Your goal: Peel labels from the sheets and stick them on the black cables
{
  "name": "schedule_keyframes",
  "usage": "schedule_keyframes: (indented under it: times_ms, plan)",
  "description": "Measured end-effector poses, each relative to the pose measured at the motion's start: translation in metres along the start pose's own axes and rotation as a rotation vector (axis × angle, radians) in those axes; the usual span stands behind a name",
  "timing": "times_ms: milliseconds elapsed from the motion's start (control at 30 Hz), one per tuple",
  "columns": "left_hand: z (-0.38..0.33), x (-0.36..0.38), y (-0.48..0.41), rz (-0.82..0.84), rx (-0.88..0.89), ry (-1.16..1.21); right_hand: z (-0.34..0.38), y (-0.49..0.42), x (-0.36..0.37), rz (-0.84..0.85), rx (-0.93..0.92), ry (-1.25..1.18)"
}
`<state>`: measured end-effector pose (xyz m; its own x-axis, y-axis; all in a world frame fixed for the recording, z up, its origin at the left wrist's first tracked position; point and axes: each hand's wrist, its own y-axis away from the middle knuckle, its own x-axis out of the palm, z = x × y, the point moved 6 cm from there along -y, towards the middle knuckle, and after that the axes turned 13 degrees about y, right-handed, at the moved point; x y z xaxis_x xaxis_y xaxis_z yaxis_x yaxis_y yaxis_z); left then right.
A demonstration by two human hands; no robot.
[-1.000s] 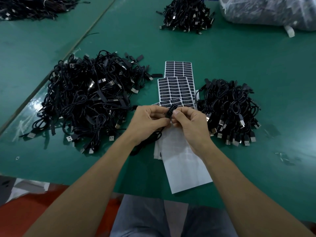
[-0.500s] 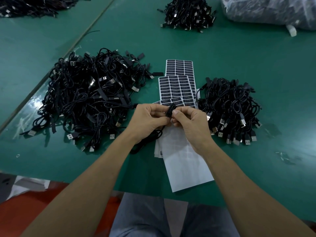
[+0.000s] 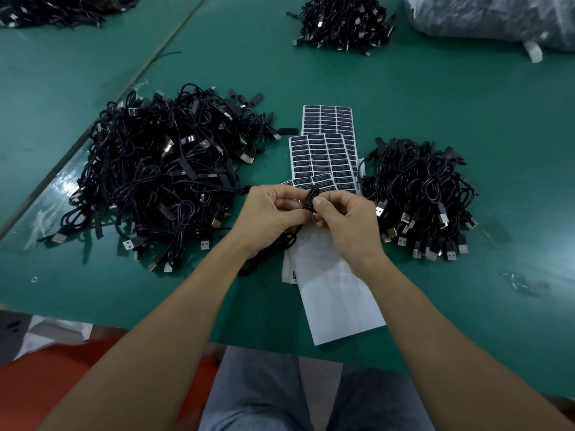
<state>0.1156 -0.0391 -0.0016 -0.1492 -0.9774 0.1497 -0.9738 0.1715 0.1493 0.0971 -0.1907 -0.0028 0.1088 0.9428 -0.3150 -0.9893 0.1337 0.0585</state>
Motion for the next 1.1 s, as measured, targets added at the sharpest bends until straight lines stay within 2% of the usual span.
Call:
schedule_keyframes:
  times_ms: [600,1100]
  plan:
    - [0.0012,0.0012,-0.0012,0.009,-0.017,0.028,-0.0012,0.0017,0.0,-0.063,-0.06,0.09]
    - [0.0042,0.001,-0.0026,-0.039,0.018,-0.021,-0.0021,0.0023,0.0006,-0.082,-0.066,0.073]
